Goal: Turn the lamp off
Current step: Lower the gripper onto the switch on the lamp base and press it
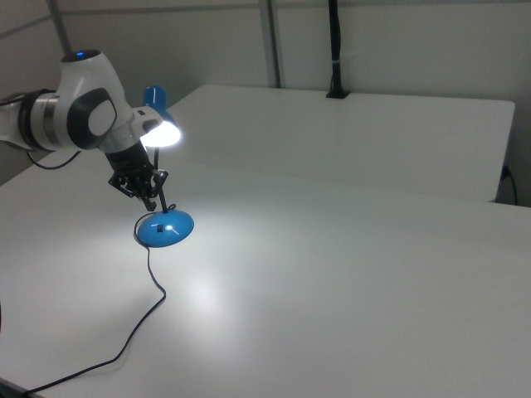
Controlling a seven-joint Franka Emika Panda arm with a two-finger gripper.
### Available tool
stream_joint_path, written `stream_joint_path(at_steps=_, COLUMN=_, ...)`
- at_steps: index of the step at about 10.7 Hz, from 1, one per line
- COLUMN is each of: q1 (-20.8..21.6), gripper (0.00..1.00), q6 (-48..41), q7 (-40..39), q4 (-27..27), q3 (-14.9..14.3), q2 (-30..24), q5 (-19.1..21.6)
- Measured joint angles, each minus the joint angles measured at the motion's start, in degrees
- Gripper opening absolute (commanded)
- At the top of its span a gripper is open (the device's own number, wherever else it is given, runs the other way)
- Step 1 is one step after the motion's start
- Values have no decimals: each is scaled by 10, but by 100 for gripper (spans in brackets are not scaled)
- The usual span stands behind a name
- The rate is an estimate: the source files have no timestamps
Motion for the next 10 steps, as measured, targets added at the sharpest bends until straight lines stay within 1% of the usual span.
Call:
stream_joint_path(at_steps=3, q1=3, gripper=0, q6=71, q7=0, q4=-9, q3=1, q2=48, q5=0)
stream_joint_path(at_steps=5, q1=3, gripper=0, q6=124, q7=0, q4=-14, q3=8, q2=79, q5=0)
stream_joint_path(at_steps=7, q1=3, gripper=0, q6=152, q7=0, q4=-14, q3=11, q2=103, q5=0)
stream_joint_path(at_steps=10, q1=3, gripper=0, q6=183, q7=0, q4=-15, q3=18, q2=121, q5=0)
